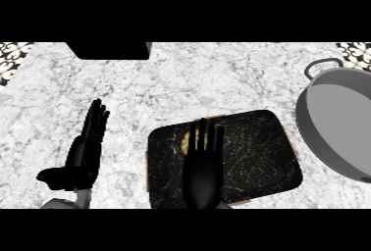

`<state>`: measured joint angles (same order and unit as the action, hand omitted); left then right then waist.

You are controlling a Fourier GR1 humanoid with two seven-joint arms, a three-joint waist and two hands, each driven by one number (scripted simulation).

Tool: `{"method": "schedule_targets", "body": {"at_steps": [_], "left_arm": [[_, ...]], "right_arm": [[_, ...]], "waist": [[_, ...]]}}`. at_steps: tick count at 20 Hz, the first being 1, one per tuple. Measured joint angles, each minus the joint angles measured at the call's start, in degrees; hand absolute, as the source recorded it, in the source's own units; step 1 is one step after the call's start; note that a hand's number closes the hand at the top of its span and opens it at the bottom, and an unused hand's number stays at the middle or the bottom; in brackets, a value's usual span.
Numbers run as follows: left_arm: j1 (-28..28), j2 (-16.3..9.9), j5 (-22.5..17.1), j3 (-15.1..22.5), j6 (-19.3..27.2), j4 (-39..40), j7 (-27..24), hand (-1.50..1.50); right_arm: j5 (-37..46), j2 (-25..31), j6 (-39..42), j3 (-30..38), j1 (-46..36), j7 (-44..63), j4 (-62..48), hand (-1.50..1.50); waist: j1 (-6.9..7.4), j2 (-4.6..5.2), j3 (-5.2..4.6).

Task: Pick the squash from the tray and place it in the pot

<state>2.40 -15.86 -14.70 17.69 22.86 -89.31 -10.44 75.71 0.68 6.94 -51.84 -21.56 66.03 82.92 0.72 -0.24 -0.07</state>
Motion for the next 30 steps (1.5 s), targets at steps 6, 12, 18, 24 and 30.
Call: {"method": "schedule_targets", "body": {"at_steps": [6, 12, 18, 24, 30], "left_arm": [[0.48, 0.64, 0.67, -1.24, -0.74, 0.46, 0.53, 0.00], [-0.37, 0.96, 1.47, -1.91, -1.57, -0.54, 1.19, 0.00], [-0.63, 1.53, 2.18, -2.89, -2.22, -0.33, 0.73, 0.00], [-0.88, 1.65, 2.01, -4.04, -1.27, -1.01, 0.29, 0.00], [-0.43, 2.00, 2.23, -3.24, -1.69, -1.62, -0.04, 0.00]], "right_arm": [[-0.05, -0.33, -1.11, 1.01, -1.15, -1.50, -2.76, 1.50], [4.47, -0.67, -2.03, 0.28, -4.33, -2.95, -5.19, 1.50], [4.08, 0.97, -3.91, 6.92, -6.59, -3.57, -7.48, 1.50], [-2.94, 5.89, -6.30, 31.86, -8.30, -2.30, -10.41, 1.50], [-5.93, 12.67, -7.67, 51.52, -14.55, -1.37, -17.76, 1.50]], "waist": [[-0.25, -0.16, -0.01], [-0.24, -0.30, -0.01], [-0.51, -0.04, 0.08], [-3.64, 2.10, 0.72], [-0.93, 3.44, 0.51]]}}
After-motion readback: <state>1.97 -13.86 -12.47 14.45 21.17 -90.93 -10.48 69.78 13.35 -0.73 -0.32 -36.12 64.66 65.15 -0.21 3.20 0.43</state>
